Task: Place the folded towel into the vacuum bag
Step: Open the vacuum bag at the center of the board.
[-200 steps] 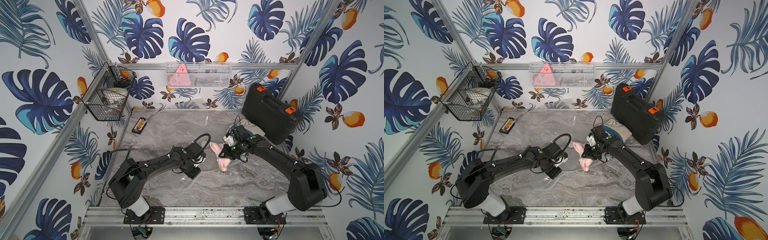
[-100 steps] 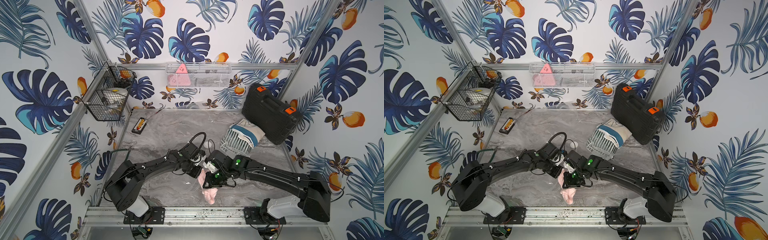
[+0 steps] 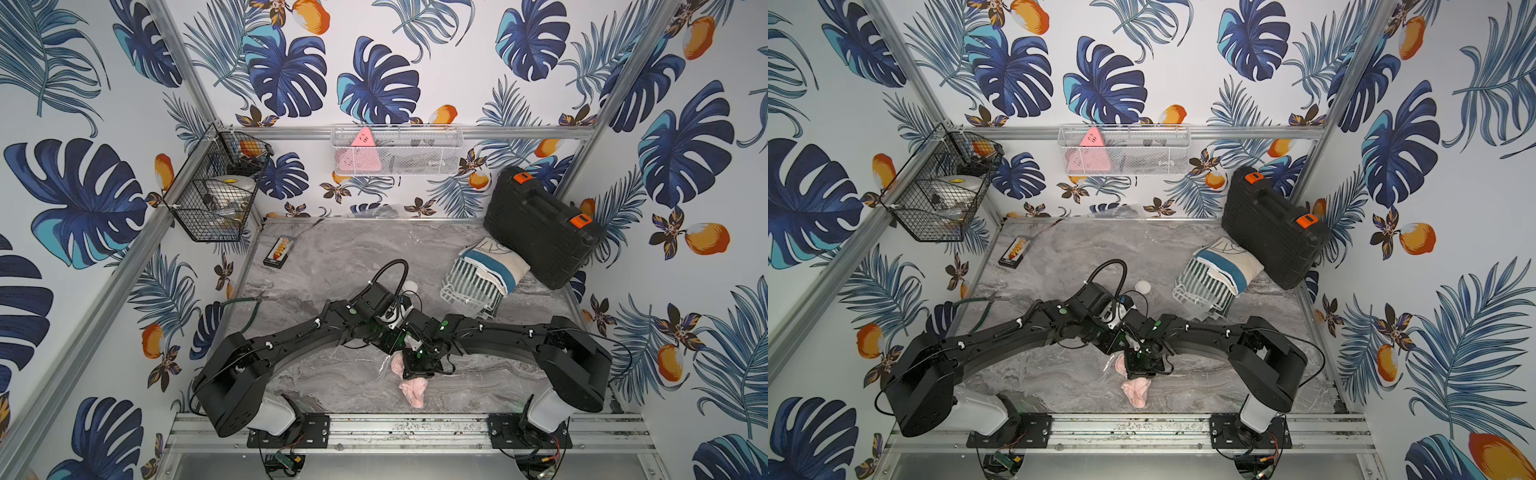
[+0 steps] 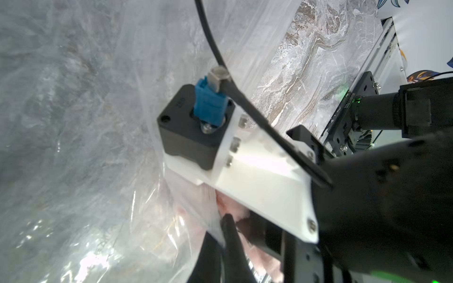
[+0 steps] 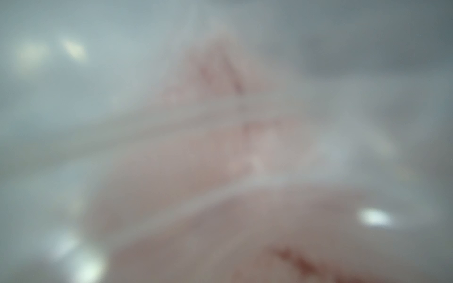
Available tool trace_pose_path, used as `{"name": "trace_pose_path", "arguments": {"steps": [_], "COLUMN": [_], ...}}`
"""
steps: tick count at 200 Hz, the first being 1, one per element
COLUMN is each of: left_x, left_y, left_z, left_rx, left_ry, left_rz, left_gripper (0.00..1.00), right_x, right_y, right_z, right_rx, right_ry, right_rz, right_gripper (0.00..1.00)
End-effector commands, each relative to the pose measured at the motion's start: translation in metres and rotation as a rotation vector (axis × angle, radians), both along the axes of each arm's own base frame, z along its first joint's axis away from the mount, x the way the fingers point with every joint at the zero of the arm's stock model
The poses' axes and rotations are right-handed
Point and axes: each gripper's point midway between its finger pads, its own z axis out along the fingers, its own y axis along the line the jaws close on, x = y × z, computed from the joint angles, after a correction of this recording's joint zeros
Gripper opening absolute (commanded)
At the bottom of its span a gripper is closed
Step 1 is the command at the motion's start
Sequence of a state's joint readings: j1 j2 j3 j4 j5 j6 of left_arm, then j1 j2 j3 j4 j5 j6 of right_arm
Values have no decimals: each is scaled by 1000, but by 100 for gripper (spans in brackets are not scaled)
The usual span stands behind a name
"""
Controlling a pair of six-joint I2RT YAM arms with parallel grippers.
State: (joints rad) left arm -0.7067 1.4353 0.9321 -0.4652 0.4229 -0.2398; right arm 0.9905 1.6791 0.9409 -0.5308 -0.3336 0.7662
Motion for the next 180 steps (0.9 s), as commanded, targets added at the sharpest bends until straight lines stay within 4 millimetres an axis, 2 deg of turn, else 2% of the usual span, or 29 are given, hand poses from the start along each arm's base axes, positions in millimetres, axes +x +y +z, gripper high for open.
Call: {"name": "trace_pose_path", "arguments": {"steps": [1, 50, 71, 85, 104, 124, 144, 161, 180], "left_x": [14, 30, 38, 39, 32, 27, 28, 30, 27], "left_y": [-9, 9, 21, 24, 15, 15, 16, 12, 3], "left_z": [31, 69, 73, 69, 57, 41, 29, 23, 18], "left_rx": [-80, -40, 7, 15, -11, -11, 2, -5, -33], "left_ry": [-90, -209, -257, -259, -213, -198, -195, -176, -144], "left_rz": [-4, 54, 95, 106, 65, 52, 54, 63, 61], "left_gripper": [0, 0, 0, 0, 0, 0, 0, 0, 0], "right_x": [-4, -10, -10, -9, -4, -11, -22, -23, -12], "right_y": [-24, -28, -32, -30, -26, -31, -53, -65, -57], "right_z": [-25, -38, -40, -34, 0, 40, 59, 76, 113], "right_rx": [-110, -97, -69, -28, 37, 111, 96, 95, 188], "right_ry": [10, 48, 63, 53, -20, -53, -38, -35, -81], "right_rz": [-19, -33, -55, -52, -1, 67, 98, 104, 96], "right_gripper": [0, 0, 0, 0, 0, 0, 0, 0, 0]}}
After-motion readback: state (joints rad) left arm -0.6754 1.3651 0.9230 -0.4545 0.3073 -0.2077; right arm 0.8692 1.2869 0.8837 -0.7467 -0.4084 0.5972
